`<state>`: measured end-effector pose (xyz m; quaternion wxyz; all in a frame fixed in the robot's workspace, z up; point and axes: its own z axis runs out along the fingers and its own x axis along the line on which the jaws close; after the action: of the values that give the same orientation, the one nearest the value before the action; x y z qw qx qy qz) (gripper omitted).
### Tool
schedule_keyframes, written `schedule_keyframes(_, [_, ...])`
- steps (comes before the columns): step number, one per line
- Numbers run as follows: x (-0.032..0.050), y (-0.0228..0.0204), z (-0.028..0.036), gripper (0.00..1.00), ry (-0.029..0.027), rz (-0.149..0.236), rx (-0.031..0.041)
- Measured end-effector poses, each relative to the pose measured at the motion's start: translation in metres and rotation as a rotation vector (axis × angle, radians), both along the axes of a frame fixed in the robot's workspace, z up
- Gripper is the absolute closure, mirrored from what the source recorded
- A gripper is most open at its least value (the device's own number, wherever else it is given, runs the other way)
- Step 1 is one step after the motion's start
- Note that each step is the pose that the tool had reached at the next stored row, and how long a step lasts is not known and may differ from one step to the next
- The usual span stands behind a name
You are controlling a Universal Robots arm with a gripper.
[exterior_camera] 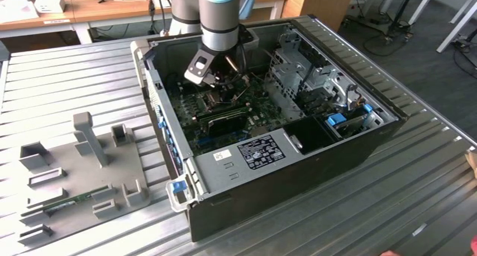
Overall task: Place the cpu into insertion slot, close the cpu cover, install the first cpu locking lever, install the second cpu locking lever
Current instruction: 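Place the cpu into insertion slot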
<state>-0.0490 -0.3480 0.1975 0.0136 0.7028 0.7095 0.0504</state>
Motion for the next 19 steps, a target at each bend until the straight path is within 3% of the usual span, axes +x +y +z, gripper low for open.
schedule_keyframes(3, [-0.0004,0.0000,-0.0002,0.46,-0.0025,0.000,0.0003])
schedule_keyframes(19, [-0.0020,0.0012,-0.0019,0.46,-0.0024,-0.013,-0.0001])
